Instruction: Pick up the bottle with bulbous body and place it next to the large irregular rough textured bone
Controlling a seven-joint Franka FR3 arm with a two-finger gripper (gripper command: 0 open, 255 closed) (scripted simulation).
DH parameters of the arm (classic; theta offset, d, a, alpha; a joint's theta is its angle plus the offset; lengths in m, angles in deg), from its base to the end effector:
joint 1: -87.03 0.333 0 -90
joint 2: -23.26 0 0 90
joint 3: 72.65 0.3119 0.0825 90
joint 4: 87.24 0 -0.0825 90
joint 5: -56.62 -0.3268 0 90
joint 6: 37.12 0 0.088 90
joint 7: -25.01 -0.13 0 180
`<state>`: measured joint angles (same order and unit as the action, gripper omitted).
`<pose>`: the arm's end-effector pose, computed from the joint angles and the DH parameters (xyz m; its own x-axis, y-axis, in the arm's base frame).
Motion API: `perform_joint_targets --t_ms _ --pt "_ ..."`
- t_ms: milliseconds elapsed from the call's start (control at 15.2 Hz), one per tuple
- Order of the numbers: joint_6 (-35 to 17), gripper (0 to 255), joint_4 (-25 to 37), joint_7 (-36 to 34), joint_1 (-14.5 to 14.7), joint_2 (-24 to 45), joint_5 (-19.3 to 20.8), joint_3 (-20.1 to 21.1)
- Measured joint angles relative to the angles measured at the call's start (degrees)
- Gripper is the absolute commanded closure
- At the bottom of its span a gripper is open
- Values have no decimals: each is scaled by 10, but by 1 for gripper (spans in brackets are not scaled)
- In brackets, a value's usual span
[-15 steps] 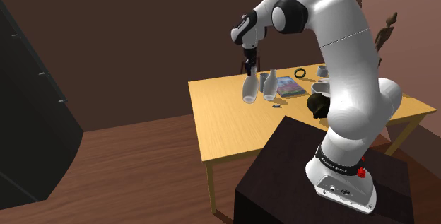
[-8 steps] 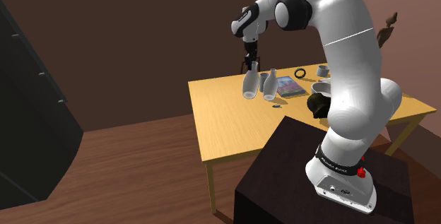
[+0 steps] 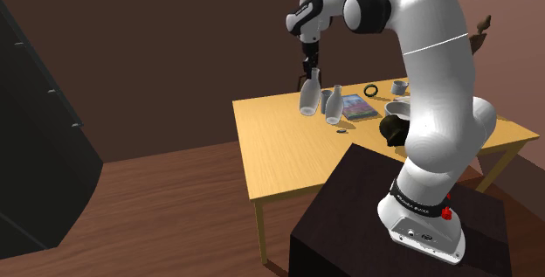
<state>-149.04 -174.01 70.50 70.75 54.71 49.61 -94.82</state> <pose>0.5246 -0.3548 0.3546 0.9870 0.1162 -0.1107 0.1184 -0.9929 0.0131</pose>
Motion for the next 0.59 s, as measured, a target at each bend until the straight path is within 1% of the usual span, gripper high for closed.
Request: perform_joint_targets --t_ms 594 --pt "61 255 46 -1 -1 -17 7 -4"
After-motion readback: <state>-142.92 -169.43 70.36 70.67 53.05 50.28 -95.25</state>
